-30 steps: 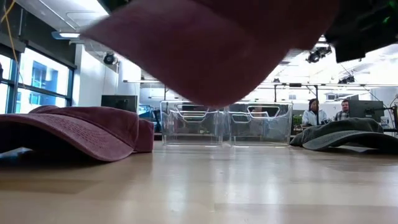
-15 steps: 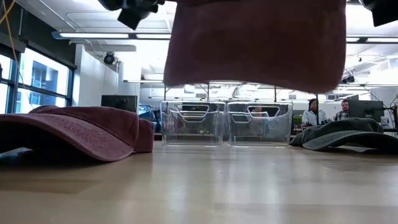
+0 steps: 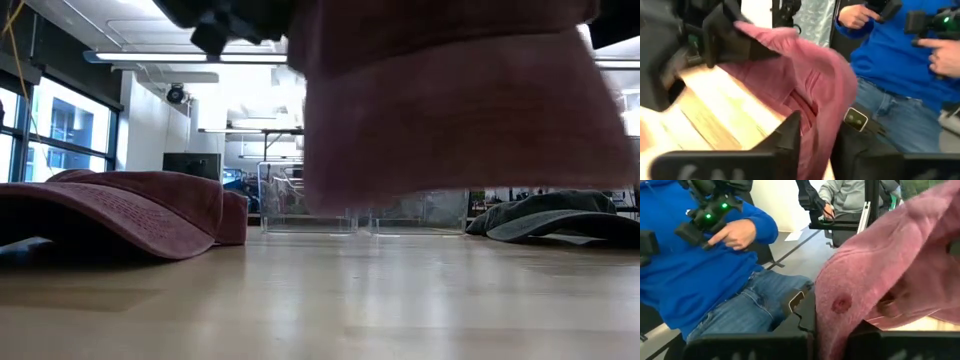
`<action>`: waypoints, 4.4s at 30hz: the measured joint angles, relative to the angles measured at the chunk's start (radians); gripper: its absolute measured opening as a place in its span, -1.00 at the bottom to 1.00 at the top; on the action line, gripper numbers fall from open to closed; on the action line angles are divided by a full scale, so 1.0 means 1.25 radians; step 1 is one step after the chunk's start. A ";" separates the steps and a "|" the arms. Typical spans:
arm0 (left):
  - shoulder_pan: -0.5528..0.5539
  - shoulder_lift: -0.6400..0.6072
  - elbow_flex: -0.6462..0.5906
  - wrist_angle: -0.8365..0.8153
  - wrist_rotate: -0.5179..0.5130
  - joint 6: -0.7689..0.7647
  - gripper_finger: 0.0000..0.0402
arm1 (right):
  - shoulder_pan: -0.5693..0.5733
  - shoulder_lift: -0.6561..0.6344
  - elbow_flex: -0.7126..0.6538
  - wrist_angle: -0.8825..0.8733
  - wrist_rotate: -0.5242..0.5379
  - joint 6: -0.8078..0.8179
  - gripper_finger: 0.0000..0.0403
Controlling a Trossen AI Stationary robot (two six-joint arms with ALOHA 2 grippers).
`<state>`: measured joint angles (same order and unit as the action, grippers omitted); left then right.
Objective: Pick & Place hat
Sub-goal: Put the right red cap into the left transparent bin
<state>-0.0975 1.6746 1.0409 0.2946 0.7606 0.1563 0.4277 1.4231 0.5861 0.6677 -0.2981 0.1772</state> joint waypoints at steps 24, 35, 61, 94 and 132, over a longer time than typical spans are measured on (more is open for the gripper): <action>0.024 0.040 0.076 -0.031 0.043 -0.045 0.13 | -0.007 0.000 0.000 -0.067 0.043 0.025 -0.99; 0.020 0.063 0.121 -0.099 -0.010 -0.048 0.13 | -0.007 0.000 0.000 -0.066 0.045 0.021 -0.97; 0.010 0.127 0.119 -0.022 -0.001 -0.144 0.13 | -0.007 0.000 0.000 -0.067 0.058 0.004 -0.97; 0.037 0.135 0.122 0.097 0.176 -0.116 -0.99 | -0.012 -0.102 0.002 -0.469 0.154 0.189 -0.23; 0.471 -0.113 0.352 -0.551 -0.274 0.467 -1.00 | 0.166 -0.108 0.000 -0.584 0.730 0.334 -0.22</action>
<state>0.4917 1.5331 1.4810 -0.3940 0.4178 0.7396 0.6350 1.2881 0.5861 -0.0624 0.6140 0.5946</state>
